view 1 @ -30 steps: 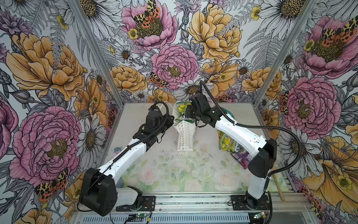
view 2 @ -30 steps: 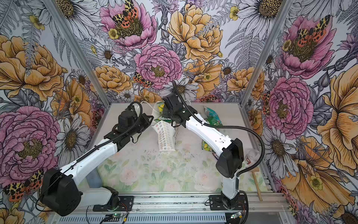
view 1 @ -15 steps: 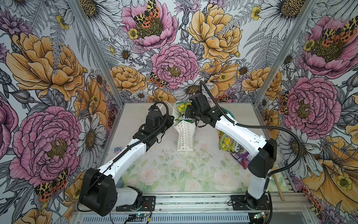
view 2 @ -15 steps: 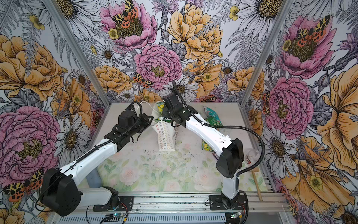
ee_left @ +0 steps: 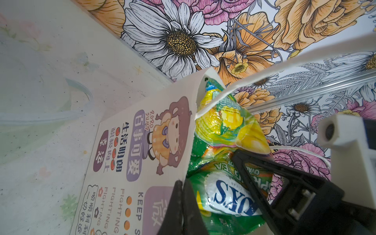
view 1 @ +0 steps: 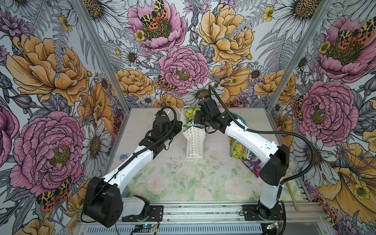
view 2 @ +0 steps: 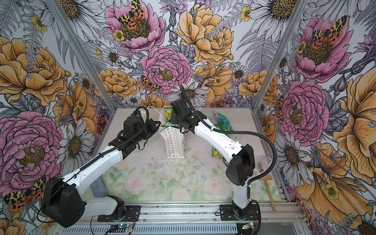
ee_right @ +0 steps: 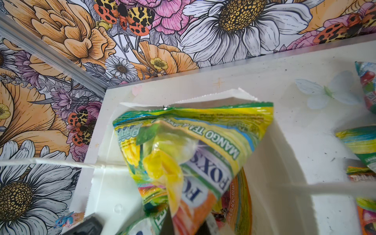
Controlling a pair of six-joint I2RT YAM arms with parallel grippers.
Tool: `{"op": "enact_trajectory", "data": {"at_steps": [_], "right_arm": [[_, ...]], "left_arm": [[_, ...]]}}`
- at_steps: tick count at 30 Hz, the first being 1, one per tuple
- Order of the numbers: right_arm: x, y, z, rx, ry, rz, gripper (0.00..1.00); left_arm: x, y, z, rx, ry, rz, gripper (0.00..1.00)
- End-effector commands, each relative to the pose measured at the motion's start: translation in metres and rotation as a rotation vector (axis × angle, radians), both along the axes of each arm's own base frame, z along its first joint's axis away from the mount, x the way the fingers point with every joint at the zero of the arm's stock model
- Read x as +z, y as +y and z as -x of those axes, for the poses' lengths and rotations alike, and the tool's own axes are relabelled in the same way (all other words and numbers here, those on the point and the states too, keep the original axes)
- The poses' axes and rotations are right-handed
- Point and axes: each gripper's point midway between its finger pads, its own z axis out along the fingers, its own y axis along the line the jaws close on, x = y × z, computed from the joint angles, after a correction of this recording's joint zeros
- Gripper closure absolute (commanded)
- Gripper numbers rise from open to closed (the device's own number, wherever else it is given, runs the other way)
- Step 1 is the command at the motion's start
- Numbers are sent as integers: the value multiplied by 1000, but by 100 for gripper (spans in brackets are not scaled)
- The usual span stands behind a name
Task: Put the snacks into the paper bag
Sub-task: 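Lower the green packet into the bag beside the left gripper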
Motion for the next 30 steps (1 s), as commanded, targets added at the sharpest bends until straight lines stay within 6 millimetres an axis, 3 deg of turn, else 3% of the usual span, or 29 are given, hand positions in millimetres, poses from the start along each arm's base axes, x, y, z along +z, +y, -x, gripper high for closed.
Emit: {"op": "enact_trajectory", "data": {"at_steps": [1,15,22,30], "right_arm": [[16,6,0,26,-40,-18,100],[41,-3,16,22,-41,-56,100],[35,-4,27,74,-13,-16,100],[25,-10,22,26,23,17,99]], "left_arm": [[3,-3,5,-20,-11,19,100],[3,-1,5,-13,-8,17,100],[3,-1,4,-10,-7,18,100],[5,-2,5,-14,-11,21,100]]}}
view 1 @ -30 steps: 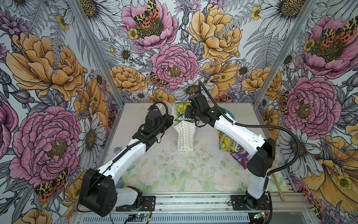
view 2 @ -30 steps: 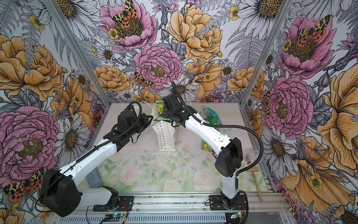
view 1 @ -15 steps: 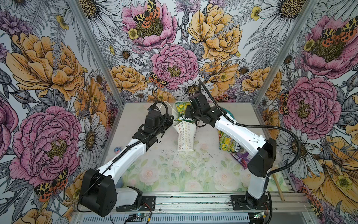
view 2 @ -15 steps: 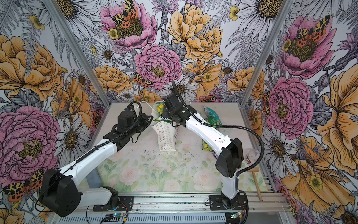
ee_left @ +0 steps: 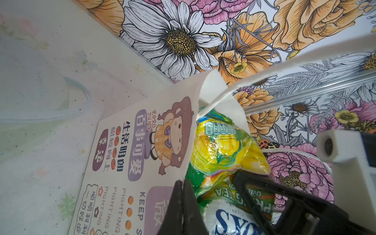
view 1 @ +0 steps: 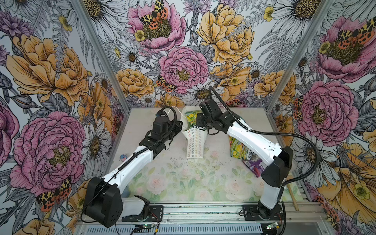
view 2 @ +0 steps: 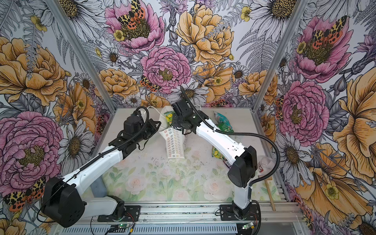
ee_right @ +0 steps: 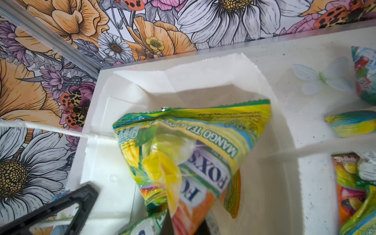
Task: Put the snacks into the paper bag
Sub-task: 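Lower the green packet into the bag beside the left gripper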
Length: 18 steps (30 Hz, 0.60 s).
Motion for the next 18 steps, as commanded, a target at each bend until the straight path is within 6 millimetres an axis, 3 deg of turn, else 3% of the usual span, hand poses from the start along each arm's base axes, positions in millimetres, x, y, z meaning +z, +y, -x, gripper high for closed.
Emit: {"op": "enact_trajectory", "data": {"at_steps": [1,9,18], "right_arm": [[27,1,-2,-17,-45,-31,97],[33,14,-9,-4,-46,-67,83],[30,13,-8,1,-39,-60,72]], "left_arm": [[5,-2,5,-15,-14,14,100],[5,-1,5,-19,-14,13,100],[3,1,4,-15,-13,16,100]]}}
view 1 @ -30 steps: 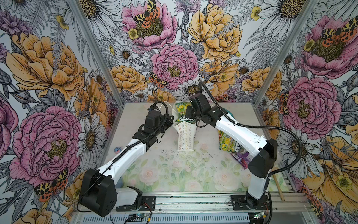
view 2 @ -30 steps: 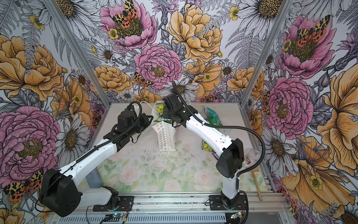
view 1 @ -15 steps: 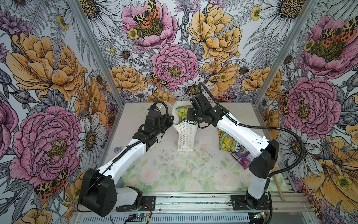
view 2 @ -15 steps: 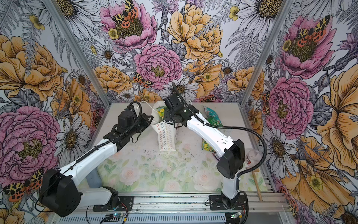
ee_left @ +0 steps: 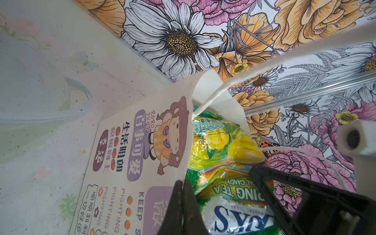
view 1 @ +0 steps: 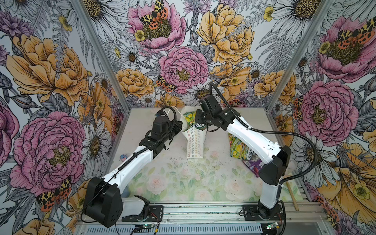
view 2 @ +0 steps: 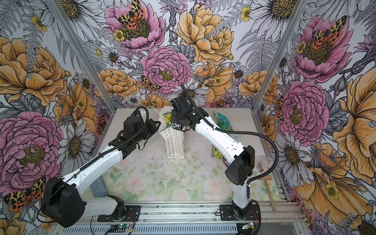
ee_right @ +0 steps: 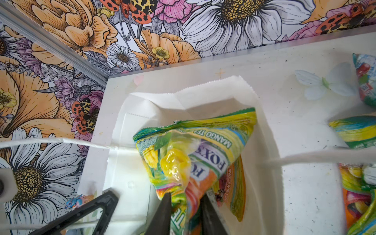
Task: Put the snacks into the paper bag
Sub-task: 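Lower the green packet into the bag beside the left gripper, then open the right gripper to release the green packet inside the bag, then raise the right gripper out of the bag and move toward the remaining packets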
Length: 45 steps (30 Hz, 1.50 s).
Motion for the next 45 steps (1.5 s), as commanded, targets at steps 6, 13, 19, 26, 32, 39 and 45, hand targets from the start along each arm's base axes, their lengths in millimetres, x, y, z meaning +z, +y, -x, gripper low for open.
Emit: {"op": "enact_trajectory", "data": {"at_steps": [6,13,19,26,32,39,45], "right_arm": [[12,5,1,11,-20,-29,71],[-6,18,6,63,44,-46,70],[8,18,7,80,21,-48,68],[60,6,12,91,-96,-64,55],[71,1,17,87,-111,-70,52],[54,10,15,106,-66,-71,52],[56,12,17,132,-71,-74,52]], "left_arm": [[2,-1,5,-21,-10,22,100],[6,-1,7,-23,-20,31,100],[6,-2,7,-27,-18,33,100],[4,-2,6,-26,-13,31,100],[4,-3,5,-26,-14,33,100],[5,-2,6,-24,-16,33,100],[5,0,6,-21,-16,31,100]]}}
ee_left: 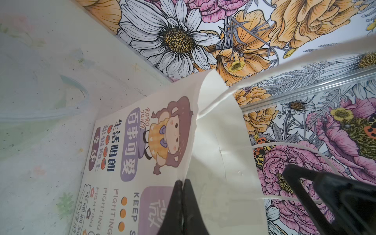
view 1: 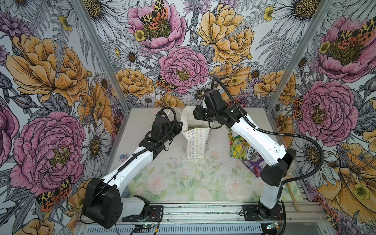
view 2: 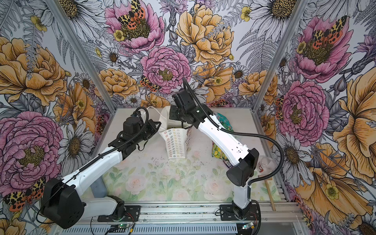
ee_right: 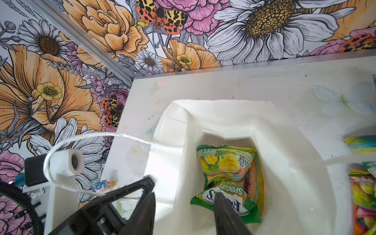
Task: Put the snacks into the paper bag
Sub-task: 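Raise the right gripper out of the bag and move toward the remaining packets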
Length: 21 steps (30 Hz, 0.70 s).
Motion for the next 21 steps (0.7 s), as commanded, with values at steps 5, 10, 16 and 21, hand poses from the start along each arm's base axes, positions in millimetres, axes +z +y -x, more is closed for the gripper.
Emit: {"op": "enact_trajectory", "data": {"at_steps": [5,10,16,21], "right_arm": [[19,11,14,134,-45,-12,51],[32,18,37,285,-70,-25,43],[51,-13,58,276,-127,-6,27],[55,-55,73,230,-137,-7,20]], "left_arm": [[4,-2,2,-14,-9,33,100],[4,-4,1,-25,-6,49,100],[3,-2,0,-18,-6,51,100],[2,-2,0,-21,-4,52,100]]}}
